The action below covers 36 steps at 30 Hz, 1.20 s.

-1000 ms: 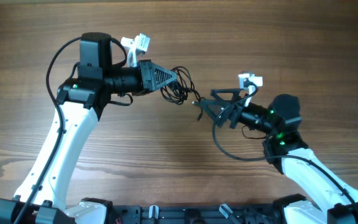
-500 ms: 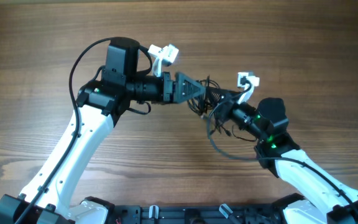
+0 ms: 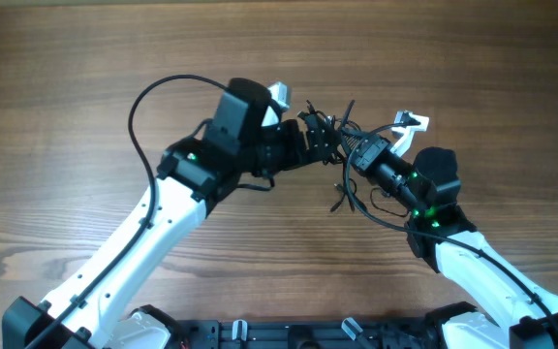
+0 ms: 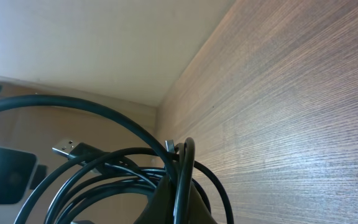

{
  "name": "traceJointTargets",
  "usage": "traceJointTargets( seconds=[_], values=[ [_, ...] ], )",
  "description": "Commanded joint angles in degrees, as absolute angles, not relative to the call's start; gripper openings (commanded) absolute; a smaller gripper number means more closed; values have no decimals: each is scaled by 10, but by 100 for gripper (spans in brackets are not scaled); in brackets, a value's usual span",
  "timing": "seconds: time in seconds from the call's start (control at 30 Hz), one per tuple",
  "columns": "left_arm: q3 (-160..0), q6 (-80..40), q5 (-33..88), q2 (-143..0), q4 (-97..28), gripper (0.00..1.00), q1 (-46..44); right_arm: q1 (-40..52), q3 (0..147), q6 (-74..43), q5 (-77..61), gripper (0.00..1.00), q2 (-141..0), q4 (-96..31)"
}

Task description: Untangle cables

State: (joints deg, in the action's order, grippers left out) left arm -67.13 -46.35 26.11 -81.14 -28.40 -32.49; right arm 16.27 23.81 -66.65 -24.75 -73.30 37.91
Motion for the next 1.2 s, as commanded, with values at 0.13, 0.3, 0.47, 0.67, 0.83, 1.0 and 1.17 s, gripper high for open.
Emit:
traceJointTargets(
  seconds=[0.13,0.3,0.47,0.67,0.83,1.0,1.17],
  values=[
    [-673,-520,204,-876,-180,58,-350,161,240,-670,-271,5,-735,367],
    [-673,-532,194,-890,-165,4,-342,161,240,-627,-276,11,-735,367],
    [-673,-527,194,-890,-165,4,-305,161,240,-525,-437,99,-735,437],
    [-673,-512,383,-890,-184,4,-207,-36,240,-541,-630,100,-735,458],
    [-673,-421,582,-891,-141,4,-145,-96,240,-509,-675,88,-737,373],
    [-673,-373,569,-891,-139,4,-197,-17,240,-513,-642,60,-737,338],
    [-673,-372,473,-891,-140,4,-266,27,240,-601,-620,41,-737,433]
  ],
)
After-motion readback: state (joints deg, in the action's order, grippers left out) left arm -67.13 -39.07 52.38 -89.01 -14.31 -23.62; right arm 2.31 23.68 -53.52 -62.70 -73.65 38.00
